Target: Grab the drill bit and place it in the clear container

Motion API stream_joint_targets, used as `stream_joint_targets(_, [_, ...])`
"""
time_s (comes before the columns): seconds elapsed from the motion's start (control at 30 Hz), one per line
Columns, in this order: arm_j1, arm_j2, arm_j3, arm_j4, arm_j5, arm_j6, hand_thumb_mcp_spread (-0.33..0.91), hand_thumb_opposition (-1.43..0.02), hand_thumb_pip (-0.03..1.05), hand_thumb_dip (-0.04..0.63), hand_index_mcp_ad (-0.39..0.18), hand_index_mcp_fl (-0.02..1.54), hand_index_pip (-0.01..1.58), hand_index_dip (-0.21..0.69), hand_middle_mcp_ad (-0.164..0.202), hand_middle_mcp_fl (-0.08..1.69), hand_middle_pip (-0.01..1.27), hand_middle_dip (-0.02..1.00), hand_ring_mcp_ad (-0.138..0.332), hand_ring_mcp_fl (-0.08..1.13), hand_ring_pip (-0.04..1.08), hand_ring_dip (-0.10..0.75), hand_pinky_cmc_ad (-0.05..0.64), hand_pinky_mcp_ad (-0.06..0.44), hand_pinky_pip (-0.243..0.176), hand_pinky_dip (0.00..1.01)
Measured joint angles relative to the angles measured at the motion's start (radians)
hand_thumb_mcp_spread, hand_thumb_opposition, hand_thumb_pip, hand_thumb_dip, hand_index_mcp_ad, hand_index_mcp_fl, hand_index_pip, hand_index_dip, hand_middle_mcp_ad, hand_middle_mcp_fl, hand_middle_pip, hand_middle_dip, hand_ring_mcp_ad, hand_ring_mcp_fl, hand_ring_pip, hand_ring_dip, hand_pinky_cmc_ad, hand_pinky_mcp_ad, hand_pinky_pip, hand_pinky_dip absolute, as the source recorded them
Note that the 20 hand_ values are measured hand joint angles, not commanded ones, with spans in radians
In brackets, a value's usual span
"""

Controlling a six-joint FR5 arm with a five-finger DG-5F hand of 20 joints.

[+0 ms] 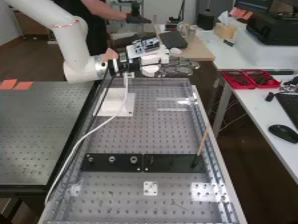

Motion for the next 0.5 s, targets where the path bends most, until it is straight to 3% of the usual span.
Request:
stream_joint_targets(0.33, [0.002,-0.058,0.018,-0.027,0.050,0.026,0.57,-0.98,0.52,0.284,-0.086,0.77,1.19,0.049,0.068,0.18,0.13,0.14,0.211,0.04,0.07,-0.054,0.290,0.141,-0.091,0.19])
stream_joint_targets(0.5, [0.001,-0.091,0.031,-0.041,0.022,0.038,0.57,-0.98,0.52,0.284,-0.086,0.77,1.19,0.049,0.068,0.18,0.13,0.15,0.211,0.04,0.07,-0.054,0.290,0.141,-0.091,0.19])
